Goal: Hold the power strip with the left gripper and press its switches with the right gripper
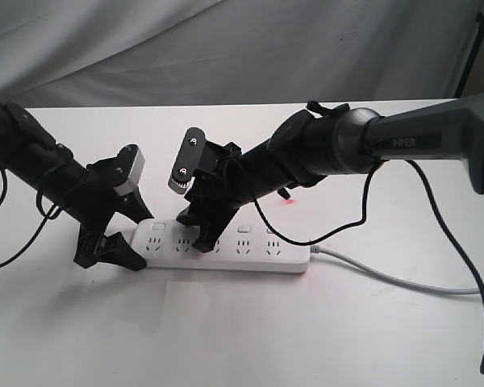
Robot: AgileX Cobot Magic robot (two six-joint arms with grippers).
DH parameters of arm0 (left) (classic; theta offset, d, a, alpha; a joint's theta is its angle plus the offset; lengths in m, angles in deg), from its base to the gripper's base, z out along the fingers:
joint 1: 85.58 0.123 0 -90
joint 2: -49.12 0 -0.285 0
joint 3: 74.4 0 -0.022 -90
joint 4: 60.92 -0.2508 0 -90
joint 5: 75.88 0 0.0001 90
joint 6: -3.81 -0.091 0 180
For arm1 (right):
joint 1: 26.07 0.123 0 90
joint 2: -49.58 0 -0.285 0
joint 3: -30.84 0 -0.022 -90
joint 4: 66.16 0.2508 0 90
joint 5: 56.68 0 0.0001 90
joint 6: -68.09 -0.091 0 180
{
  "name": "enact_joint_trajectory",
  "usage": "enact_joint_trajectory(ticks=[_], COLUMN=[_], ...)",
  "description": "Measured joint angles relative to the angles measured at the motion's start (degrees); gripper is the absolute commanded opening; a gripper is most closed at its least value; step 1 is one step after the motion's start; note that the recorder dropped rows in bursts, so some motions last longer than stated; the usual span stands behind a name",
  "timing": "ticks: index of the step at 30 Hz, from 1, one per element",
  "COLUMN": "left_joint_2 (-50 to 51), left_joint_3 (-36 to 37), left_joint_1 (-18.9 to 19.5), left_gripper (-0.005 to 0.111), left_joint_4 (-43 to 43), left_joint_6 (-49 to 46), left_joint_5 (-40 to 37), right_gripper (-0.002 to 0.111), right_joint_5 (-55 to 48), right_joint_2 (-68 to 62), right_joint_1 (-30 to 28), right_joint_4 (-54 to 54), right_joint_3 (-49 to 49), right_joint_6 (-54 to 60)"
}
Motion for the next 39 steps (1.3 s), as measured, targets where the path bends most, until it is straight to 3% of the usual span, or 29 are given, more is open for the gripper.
enact_joint_trajectory(ticks=[39], left_joint_2=[0.0], left_joint_3=[0.0], left_joint_1=[0.0], left_gripper=[0.057], left_joint_4=[0.0], left_joint_6=[0.0], left_joint_5=[0.0], right_gripper=[0.039], right_joint_5=[2.17], right_joint_2=[-0.89], right_joint_1=[1.28], right_joint_4=[4.26], right_joint_3=[-1.67], right_joint_6=[1.79])
